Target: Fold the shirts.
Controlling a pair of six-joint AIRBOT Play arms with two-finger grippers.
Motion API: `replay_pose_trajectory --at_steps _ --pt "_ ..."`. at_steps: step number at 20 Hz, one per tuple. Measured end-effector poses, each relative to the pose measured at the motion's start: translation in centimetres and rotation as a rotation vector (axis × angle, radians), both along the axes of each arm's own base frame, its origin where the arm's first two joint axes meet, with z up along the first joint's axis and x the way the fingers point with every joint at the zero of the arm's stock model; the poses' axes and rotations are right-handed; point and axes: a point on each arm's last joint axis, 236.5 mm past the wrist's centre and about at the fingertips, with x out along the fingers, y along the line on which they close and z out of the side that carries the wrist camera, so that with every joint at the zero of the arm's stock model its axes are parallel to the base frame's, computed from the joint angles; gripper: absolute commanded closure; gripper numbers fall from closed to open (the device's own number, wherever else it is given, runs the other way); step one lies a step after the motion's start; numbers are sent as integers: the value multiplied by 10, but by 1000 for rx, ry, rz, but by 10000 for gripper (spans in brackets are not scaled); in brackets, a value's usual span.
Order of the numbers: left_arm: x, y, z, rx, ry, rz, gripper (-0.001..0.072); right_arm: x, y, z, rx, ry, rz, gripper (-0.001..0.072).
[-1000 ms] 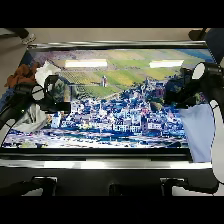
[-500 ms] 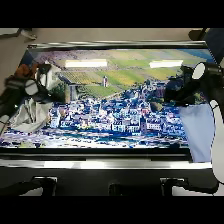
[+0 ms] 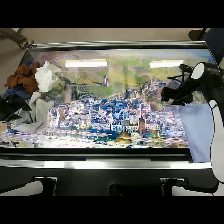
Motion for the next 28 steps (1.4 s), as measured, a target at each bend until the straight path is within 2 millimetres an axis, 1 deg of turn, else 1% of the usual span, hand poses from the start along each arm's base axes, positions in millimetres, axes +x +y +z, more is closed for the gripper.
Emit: replay_pose_trajectory --at_steps 2,4,7,8,9,10,12,13,14,15,16,17,18,19,20,21,22,23,25,26,27,28 --pt "-3 11 -15 -33 -16 66 24 0 2 0 8 -2 5 147" --pt "0 23 -27 -37 -45 111 27 0 4 0 16 -2 9 147" --pt "5 31 -48 -46 -52 140 34 0 10 1 42 0 14 147" --pt "4 31 -57 -58 -36 147 132 -1 14 2 57 4 15 147" --pt "1 31 -65 -69 -15 150 480 -2 20 3 82 5 17 147" --pt "-2 30 -73 -82 10 147 673 -3 26 4 111 9 20 147" --pt "-10 25 -81 -105 55 132 686 -3 39 7 168 10 25 152" --pt "-11 23 -78 -112 62 120 686 -4 44 9 190 13 27 158" --pt "-9 22 -71 -114 51 97 686 -4 49 10 210 12 32 158" --pt "-2 21 -55 -111 9 72 686 -5 51 11 221 15 38 159" --pt "11 19 -31 -103 -68 42 686 -7 54 13 230 18 48 159" --pt "26 12 2 -98 -167 8 686 -9 56 16 238 15 58 159" --pt "40 4 40 -87 -279 -25 686 -12 57 19 242 15 66 159" --pt "51 -9 83 -75 -403 -61 686 -14 58 24 244 10 74 159" --pt "58 -31 133 -68 -542 -113 686 -17 59 30 245 0 81 161" --pt "59 -56 179 -66 -671 -165 686 -20 60 37 243 -10 88 165" --pt "53 -86 224 -65 -793 -223 686 -23 60 44 240 -24 94 166" --pt "41 -117 260 -69 -888 -290 686 -27 60 52 237 -38 99 166" --pt "10 -177 312 -104 -1032 -421 686 -36 59 69 226 -66 108 166" --pt "-5 -203 327 -132 -1075 -482 686 -41 58 76 222 -76 113 166" --pt "-20 -227 336 -166 -1103 -541 686 -46 58 83 217 -85 118 166" --pt "-29 -246 339 -198 -1113 -587 686 -52 58 89 213 -89 123 166"
